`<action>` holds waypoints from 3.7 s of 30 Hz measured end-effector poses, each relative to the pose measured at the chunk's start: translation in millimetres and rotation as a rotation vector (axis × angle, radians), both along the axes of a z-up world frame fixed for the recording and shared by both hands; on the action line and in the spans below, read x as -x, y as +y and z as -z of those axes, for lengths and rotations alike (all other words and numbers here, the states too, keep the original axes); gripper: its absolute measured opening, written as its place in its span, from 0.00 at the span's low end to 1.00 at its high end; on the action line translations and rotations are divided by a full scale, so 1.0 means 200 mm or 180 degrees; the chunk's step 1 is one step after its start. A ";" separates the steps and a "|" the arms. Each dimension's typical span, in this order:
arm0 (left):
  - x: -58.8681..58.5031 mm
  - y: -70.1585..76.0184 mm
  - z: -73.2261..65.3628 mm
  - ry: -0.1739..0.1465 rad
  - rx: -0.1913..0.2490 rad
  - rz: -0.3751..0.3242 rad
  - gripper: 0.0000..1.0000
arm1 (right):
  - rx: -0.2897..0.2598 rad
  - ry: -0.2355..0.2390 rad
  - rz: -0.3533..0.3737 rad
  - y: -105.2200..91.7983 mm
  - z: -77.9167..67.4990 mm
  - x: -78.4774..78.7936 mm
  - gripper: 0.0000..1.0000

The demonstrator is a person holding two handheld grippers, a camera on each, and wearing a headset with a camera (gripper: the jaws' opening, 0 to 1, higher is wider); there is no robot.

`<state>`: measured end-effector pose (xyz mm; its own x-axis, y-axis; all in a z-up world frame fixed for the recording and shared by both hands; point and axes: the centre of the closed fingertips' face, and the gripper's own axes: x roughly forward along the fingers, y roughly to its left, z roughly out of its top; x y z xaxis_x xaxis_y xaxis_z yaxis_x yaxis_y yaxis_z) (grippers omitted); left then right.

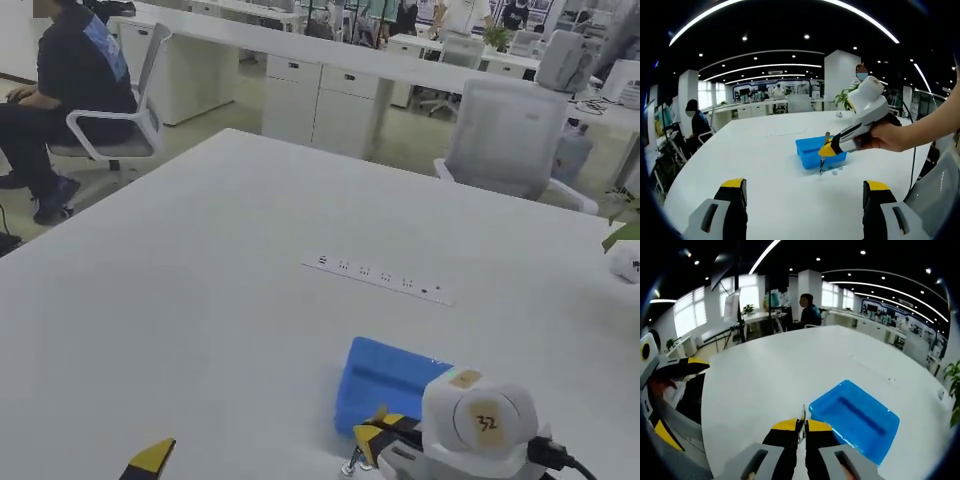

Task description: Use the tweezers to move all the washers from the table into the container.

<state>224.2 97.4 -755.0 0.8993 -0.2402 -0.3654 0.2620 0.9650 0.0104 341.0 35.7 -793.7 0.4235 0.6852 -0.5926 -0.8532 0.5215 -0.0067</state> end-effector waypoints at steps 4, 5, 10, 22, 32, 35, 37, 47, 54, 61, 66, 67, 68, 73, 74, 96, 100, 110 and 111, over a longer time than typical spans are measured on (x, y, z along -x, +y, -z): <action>0.00 0.00 -0.01 -0.0032 0.0026 0.0008 0.99 | -0.0077 -0.0105 0.0029 -0.01 -0.09 -0.01 0.00; 0.00 0.00 -0.02 -0.0073 0.0052 0.0005 0.99 | -0.0085 -0.0133 0.0033 -0.02 -0.11 -0.02 0.00; 0.00 0.00 -0.03 -0.0091 0.0054 -0.0010 0.99 | -0.0163 -0.0189 0.0074 -0.02 -0.18 -0.05 0.00; 0.00 0.00 -0.08 -0.0229 0.0252 -0.0026 0.99 | -0.0219 -0.0393 0.0103 0.03 -0.28 -0.15 0.00; 0.00 0.00 -0.08 -0.0221 0.0240 -0.0029 0.99 | -0.0077 -0.0312 0.0258 0.04 -0.13 -0.28 0.00; 0.00 0.00 -0.08 -0.0221 0.0262 -0.0040 0.99 | -0.0048 -0.0255 0.0286 0.04 -0.09 -0.30 0.00; 0.00 0.00 -0.07 -0.0204 0.0248 -0.0041 0.99 | 0.0008 -0.0232 0.0274 0.04 -0.05 -0.30 0.00; 0.00 -0.01 -0.05 -0.0148 0.0217 -0.0012 0.99 | -0.0022 -0.0079 0.0369 0.03 0.02 -0.36 0.01; 0.00 -0.01 -0.04 -0.0107 0.0189 0.0019 0.99 | 0.0084 -0.0039 0.0349 0.03 0.09 -0.34 0.01; 0.00 -0.03 -0.02 -0.0037 0.0126 0.0081 0.99 | 0.0076 -0.0027 0.0360 0.03 0.09 -0.35 0.01; 0.00 -0.03 -0.02 -0.0029 0.0142 0.0078 0.99 | 0.0053 -0.0035 0.0352 0.04 0.09 -0.33 0.02; 0.00 -0.02 -0.01 -0.0020 0.0149 0.0069 0.99 | 0.0075 -0.0058 0.0339 0.04 0.09 -0.33 0.02; 0.00 -0.02 -0.01 -0.0021 0.0164 0.0059 0.99 | 0.0099 -0.0083 0.0323 0.04 0.09 -0.33 0.02; 0.01 -0.01 -0.01 -0.0004 0.0130 0.0047 0.96 | 0.0132 -0.0075 0.0330 0.03 0.07 -0.34 0.03; 0.01 -0.01 -0.01 -0.0002 0.0116 0.0048 0.96 | 0.0105 -0.0123 0.0325 0.03 0.05 -0.34 0.03; 0.01 -0.01 0.00 0.0015 0.0058 0.0042 0.96 | -0.0510 -0.0370 0.0387 -0.04 -0.36 -0.16 0.02; 0.01 -0.01 0.00 -0.0001 0.0056 0.0037 0.96 | -0.0539 -0.0340 0.0402 -0.07 -0.36 -0.12 0.02; 0.01 -0.01 0.00 0.0000 0.0045 0.0030 0.95 | -0.0458 -0.0108 0.0429 -0.09 -0.17 -0.06 0.02; 0.01 -0.01 0.00 0.0002 0.0044 0.0024 0.95 | -0.0423 -0.0071 0.0440 -0.09 -0.14 -0.07 0.02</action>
